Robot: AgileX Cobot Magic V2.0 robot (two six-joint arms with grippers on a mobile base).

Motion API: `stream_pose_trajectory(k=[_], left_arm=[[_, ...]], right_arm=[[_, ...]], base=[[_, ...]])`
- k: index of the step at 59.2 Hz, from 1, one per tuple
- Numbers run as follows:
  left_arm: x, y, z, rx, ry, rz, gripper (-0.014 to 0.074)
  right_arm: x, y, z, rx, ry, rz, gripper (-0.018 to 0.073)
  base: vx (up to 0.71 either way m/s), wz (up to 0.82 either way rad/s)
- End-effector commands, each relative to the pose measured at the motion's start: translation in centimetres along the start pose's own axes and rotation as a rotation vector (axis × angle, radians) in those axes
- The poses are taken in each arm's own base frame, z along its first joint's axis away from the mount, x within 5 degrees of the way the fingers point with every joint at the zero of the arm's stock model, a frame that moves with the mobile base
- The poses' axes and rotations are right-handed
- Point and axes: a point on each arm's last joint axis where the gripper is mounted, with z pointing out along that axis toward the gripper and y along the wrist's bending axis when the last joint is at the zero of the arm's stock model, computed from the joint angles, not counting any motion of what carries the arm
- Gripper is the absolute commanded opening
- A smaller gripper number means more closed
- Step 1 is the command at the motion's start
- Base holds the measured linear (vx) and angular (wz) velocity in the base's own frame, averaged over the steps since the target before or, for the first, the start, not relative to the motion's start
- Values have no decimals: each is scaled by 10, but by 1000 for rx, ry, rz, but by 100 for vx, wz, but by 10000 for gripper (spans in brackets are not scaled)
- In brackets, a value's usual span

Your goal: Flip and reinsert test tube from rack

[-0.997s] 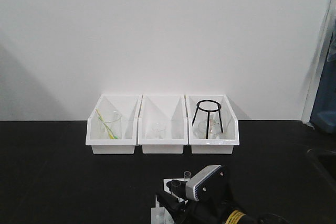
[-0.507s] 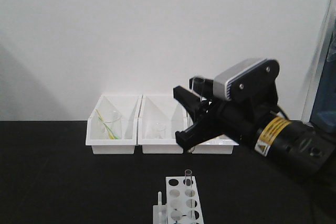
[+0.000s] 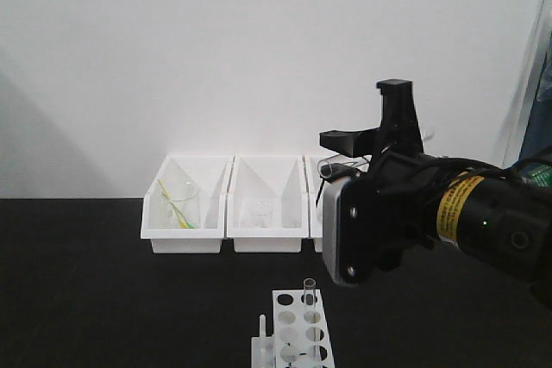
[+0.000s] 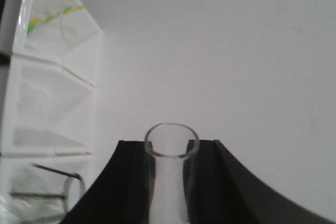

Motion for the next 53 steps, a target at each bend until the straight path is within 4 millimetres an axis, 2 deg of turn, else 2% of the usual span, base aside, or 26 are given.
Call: stream_pose_trajectory(k=[1,4,9,17,21,22,30,37,53], left_arm=[[-9,-1,-1,13,-91,-14,-6],[-9,-1,-1,13,-91,-14,-6],[-9,-1,-1,13,-91,-14,-6],[-9,-1,-1,13,-91,-14,-6],[-9,-1,-1,13,-91,-14,-6],[-9,-1,-1,13,-91,-14,-6],[-9,-1,-1,13,-91,-14,-6],[-9,-1,-1,13,-91,-14,-6],[-9,-1,-1,13,-91,-14,-6]], right_arm=[[-8,-32,-13,113,-69,548,-11],[-8,-36,-14,129,-85,858,-11],[-7,-37,-13,135,-106,1152,-11],[-5,-27,-10,116,-122,1359,-11],[-5,-16,-9,98,-143,1365,-11],[-4,9,-8,56,-178,1333,-11],[-6,46,-6,3,-285,1318,-11],[-6,61,1,-23,-333,1288,-11],[0,88,21,-81,-279,1259,-11]], base=[[0,0],[0,0],[0,0],[0,0],[0,0],[0,0],[0,0],[0,0],[0,0]])
